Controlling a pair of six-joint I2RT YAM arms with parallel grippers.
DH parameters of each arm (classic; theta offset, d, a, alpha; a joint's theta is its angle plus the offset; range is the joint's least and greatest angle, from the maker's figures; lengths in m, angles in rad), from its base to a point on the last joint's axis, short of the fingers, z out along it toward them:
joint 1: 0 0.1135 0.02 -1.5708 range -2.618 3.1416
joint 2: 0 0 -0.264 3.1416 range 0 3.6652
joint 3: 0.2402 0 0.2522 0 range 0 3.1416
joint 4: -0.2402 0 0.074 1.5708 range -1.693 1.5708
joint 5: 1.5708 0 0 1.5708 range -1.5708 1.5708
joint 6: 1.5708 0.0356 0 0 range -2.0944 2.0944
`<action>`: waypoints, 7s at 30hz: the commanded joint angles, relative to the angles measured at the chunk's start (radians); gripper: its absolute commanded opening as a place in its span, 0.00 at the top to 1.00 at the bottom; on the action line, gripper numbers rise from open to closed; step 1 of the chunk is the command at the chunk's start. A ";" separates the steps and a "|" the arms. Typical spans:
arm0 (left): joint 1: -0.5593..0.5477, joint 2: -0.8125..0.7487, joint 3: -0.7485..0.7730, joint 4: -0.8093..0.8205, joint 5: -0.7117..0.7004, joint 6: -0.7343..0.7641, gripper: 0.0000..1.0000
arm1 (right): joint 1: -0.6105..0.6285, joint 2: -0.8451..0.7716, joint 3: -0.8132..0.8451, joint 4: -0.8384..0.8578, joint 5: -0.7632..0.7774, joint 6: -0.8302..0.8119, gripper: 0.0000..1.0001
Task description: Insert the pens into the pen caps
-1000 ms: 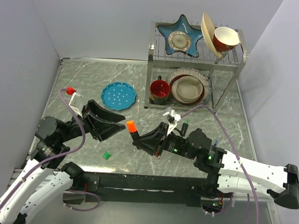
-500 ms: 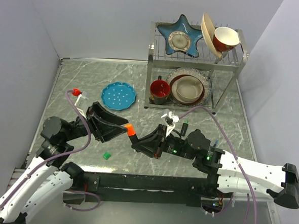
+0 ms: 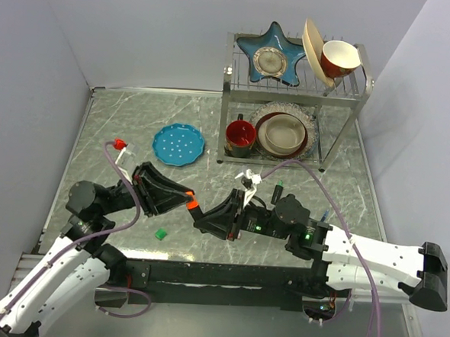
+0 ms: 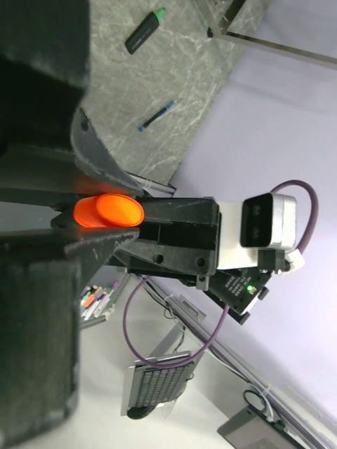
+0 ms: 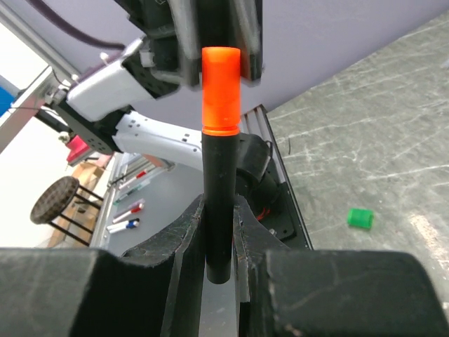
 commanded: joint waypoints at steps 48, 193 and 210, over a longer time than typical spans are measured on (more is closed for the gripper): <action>-0.414 0.188 -0.294 0.157 -0.239 -0.064 0.99 | -0.415 0.188 0.457 0.135 -0.196 0.031 1.00; -0.049 0.235 0.172 -0.639 -0.656 0.284 0.19 | -0.661 0.489 0.024 -0.486 0.508 0.130 0.83; -0.114 0.203 -0.150 -0.043 -0.407 0.204 0.39 | -0.325 0.119 0.045 -0.385 0.525 0.376 0.91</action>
